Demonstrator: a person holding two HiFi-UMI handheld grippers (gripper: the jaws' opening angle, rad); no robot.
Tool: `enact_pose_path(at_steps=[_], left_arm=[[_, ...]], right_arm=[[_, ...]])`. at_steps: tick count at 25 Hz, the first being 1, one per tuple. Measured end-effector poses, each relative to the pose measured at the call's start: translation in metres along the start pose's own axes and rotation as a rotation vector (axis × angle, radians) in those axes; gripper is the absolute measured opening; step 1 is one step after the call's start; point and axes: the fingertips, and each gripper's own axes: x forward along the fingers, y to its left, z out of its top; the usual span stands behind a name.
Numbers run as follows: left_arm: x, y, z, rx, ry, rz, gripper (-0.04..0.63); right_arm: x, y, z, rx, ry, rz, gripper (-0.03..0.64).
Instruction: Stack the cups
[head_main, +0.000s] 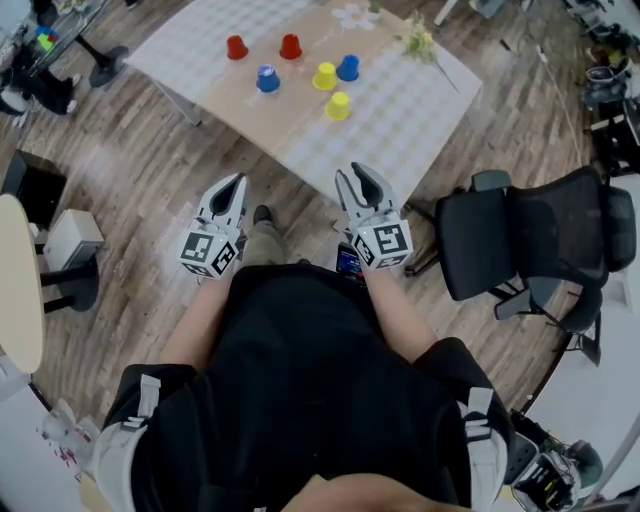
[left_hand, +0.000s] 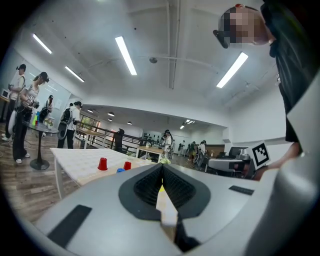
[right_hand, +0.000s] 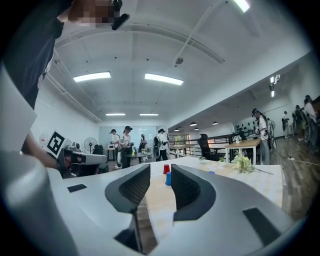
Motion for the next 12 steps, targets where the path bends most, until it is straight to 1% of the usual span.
enact_pose_path(at_steps=[3,8,12], left_arm=[[0.020,0.019,-0.002,0.006,0.014,-0.010,0.002],[0.057,0.053,0.000,0.032,0.038,-0.046,0.002],[0.087,0.085,0.006,0.019,0.040,-0.080,0.002]], right_arm=[[0.019,-0.010,-0.005,0.005,0.022,-0.011,0.160],[0.057,-0.027,-0.001,0.010,0.037,-0.039,0.164],[0.092,-0.044,-0.002,0.013,0.060,-0.072,0.171]])
